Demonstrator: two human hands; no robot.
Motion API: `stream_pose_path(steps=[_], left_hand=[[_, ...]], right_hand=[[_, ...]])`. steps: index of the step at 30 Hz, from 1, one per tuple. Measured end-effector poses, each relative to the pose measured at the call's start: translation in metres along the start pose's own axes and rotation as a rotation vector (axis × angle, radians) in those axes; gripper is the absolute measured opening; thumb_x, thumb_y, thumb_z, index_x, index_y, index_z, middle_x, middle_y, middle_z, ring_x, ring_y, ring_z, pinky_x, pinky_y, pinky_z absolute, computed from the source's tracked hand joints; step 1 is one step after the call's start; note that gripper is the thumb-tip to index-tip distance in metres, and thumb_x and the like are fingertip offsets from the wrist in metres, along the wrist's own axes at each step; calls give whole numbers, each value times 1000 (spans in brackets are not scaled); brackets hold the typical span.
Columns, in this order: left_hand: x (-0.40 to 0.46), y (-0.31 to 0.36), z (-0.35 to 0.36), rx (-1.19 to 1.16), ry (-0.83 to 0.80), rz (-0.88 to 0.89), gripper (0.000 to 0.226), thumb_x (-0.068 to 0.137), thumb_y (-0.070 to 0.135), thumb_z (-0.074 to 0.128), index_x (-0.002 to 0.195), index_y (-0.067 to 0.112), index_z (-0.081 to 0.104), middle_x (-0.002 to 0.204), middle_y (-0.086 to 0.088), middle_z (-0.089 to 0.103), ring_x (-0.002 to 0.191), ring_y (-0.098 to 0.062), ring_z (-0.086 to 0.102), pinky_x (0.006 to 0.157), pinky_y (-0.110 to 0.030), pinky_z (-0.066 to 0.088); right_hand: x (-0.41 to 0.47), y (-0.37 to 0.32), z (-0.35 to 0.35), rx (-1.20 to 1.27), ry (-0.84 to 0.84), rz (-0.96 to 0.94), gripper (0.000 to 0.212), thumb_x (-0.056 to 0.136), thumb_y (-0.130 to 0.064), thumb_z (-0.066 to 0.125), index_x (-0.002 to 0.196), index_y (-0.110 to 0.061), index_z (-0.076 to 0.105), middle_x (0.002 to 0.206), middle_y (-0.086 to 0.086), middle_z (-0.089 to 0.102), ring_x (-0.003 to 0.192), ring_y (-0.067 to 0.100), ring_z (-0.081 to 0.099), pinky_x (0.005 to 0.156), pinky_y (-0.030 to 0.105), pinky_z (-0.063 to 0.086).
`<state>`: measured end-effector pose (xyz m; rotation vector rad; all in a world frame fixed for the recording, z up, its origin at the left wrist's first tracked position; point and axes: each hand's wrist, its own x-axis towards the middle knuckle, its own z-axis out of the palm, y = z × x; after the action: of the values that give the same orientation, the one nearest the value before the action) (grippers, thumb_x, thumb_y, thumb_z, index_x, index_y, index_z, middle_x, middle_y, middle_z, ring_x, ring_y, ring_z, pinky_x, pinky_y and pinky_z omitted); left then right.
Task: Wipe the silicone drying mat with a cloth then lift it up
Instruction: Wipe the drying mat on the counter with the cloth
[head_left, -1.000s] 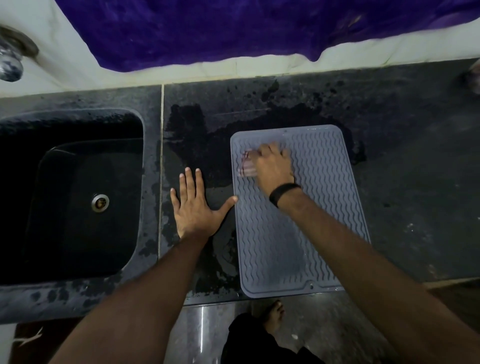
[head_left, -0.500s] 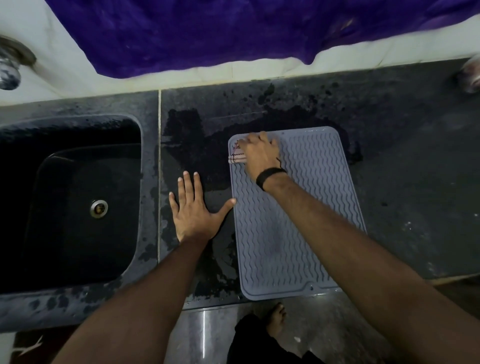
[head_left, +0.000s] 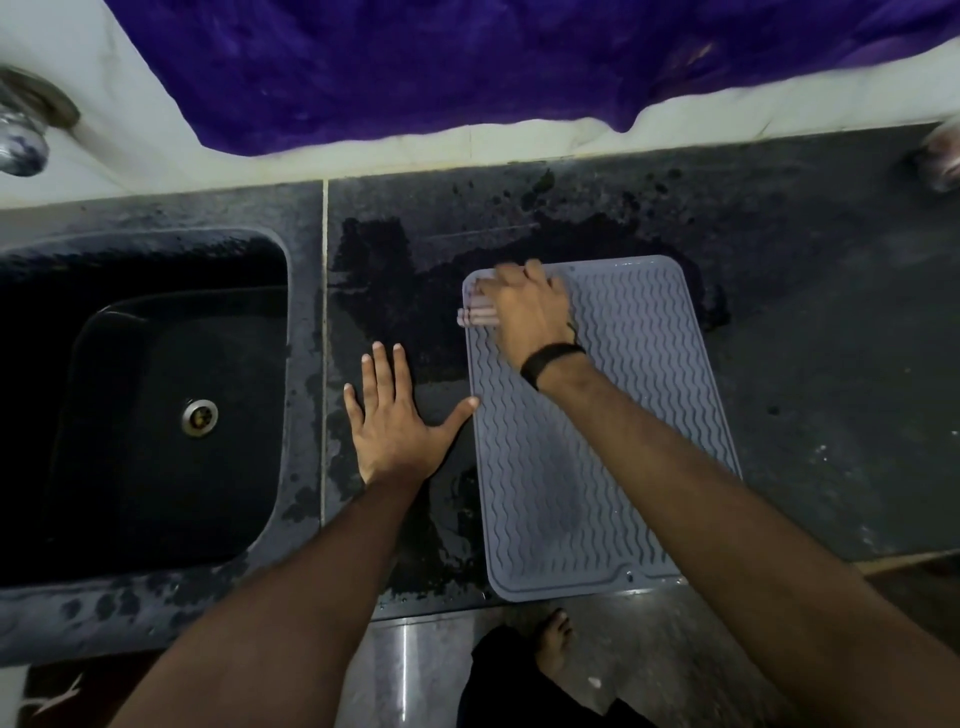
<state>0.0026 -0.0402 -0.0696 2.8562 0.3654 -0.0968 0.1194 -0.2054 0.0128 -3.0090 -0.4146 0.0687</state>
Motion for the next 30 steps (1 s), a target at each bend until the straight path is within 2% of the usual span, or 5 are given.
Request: stream_pose_path(steps=[5, 14, 19, 23, 30], left_hand=[[0, 0, -1, 21, 2, -5, 124, 74, 103, 18, 166, 21, 0, 173, -1, -6, 159, -18, -9, 128, -51, -2], [-1, -1, 0, 25, -1, 7, 123, 75, 101, 15, 165, 20, -4, 173, -1, -10, 159, -18, -11, 128, -50, -4], [1, -1, 1, 15, -9, 0, 123, 76, 102, 19, 165, 22, -4, 173, 0, -10, 158, -17, -12, 127, -50, -5], [1, -2, 1, 9, 1, 0, 123, 75, 103, 19, 166, 22, -1, 173, 0, -8, 159, -17, -10, 128, -50, -4], [-1, -2, 1, 5, 6, 15, 124, 75, 102, 15, 166, 20, -1, 173, -2, -6, 159, -19, -8, 128, -51, -2]], right_hand=[[20, -8, 13, -19, -89, -6, 56, 80, -10, 63, 134, -19, 52, 134, 3, 53, 125, 29, 39, 94, 44, 38], [-72, -8, 10, 31, -173, -101, 61, 79, -16, 67, 137, -24, 49, 141, -2, 48, 128, 23, 36, 102, 42, 33], [-17, 1, -10, 15, -41, -10, 57, 78, -11, 66, 133, -24, 53, 133, 0, 56, 124, 27, 39, 96, 43, 36], [16, 2, -5, -66, -165, 22, 49, 83, -13, 63, 131, -19, 56, 131, 4, 57, 127, 31, 37, 95, 44, 38], [-68, -7, 16, -13, -114, -35, 63, 77, -13, 66, 137, -20, 48, 143, 2, 47, 126, 29, 37, 100, 46, 33]])
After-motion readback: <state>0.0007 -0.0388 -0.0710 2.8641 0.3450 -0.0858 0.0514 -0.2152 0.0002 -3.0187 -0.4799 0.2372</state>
